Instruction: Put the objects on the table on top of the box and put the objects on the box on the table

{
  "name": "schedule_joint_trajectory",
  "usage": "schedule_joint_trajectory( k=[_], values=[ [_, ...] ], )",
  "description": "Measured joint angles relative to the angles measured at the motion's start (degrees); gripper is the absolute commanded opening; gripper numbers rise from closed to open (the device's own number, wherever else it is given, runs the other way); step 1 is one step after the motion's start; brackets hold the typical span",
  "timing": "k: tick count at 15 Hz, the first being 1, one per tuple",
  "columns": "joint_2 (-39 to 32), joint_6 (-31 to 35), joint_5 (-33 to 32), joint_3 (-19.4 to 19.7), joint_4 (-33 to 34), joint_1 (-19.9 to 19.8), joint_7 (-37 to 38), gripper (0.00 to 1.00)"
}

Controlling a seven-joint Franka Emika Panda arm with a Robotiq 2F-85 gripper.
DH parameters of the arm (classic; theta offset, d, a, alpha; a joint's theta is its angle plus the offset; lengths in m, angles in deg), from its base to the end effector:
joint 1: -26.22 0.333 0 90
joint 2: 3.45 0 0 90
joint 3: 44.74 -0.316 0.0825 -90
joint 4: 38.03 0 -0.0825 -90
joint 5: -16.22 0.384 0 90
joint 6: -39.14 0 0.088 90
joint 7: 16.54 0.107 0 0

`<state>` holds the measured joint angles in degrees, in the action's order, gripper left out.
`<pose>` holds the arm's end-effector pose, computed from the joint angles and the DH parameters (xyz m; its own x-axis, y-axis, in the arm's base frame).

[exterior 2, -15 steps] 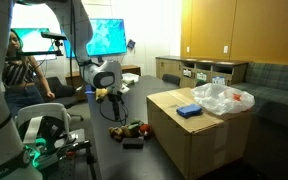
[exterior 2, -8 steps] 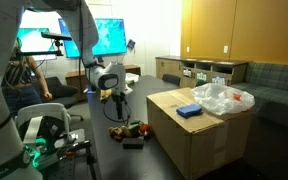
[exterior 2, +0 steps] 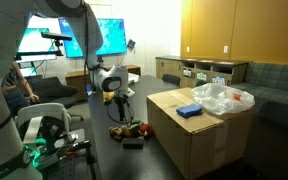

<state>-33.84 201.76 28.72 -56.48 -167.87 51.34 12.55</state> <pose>0.4285 0.3149 0.1315 0.9932 -0.0957 -0.0663 -0.1054 -0.9809 -0.1635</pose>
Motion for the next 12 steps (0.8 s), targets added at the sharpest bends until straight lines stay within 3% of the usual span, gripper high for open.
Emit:
schedule_joint_trajectory(
  k=[6, 12],
  values=[
    [-6.12, 1.00, -2.41, 5.02, 2.15, 4.98, 1.35, 1.00],
    [-12.84, 6.03, -2.28, 5.45, 4.59, 8.93, 3.04, 1.00]
  ],
)
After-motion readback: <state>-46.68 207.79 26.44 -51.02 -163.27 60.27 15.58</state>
